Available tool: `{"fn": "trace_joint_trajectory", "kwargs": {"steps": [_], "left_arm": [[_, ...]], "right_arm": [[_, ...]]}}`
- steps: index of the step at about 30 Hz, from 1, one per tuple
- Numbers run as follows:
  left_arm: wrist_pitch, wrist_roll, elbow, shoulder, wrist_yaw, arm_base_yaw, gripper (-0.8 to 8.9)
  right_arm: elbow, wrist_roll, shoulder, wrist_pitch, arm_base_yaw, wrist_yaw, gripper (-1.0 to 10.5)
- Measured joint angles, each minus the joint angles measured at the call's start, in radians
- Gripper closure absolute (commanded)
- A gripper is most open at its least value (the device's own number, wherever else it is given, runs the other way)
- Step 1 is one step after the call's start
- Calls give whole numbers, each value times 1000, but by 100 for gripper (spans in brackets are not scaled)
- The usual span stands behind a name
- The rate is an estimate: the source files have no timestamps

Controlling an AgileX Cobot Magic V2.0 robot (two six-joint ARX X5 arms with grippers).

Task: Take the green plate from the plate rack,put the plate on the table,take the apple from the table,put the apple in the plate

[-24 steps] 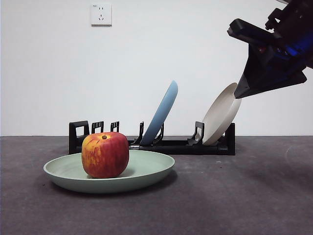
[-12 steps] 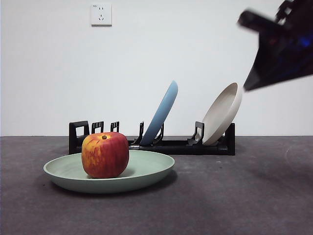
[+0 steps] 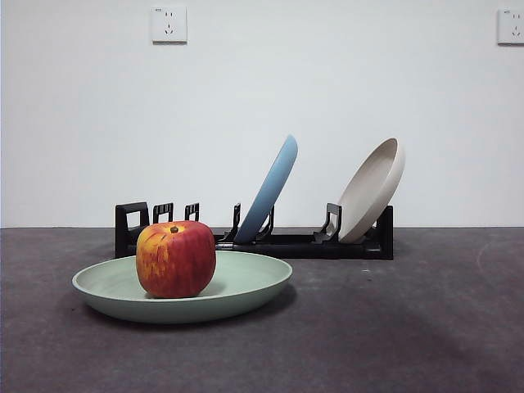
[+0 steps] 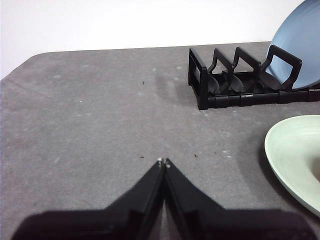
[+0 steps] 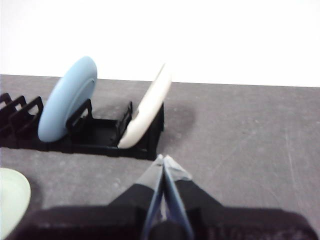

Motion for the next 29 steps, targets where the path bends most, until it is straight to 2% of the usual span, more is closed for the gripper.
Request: {"fn": "trace_joint_trajectory", "kwargs": {"steps": [6,11,18,29], "left_arm": [[0,0,0,0,0,0,817],[0,0,0,0,0,0,817],[0,0,0,0,0,0,817],[0,0,0,0,0,0,817]], "right_arm": [[-180,-3,-205,37,-65,0,946],[-284,-3,-314,82,-72,-1,946],[-349,-3,-341,92,-72,-1,946],[-359,4,-360,-23,-72,-5,946]]}}
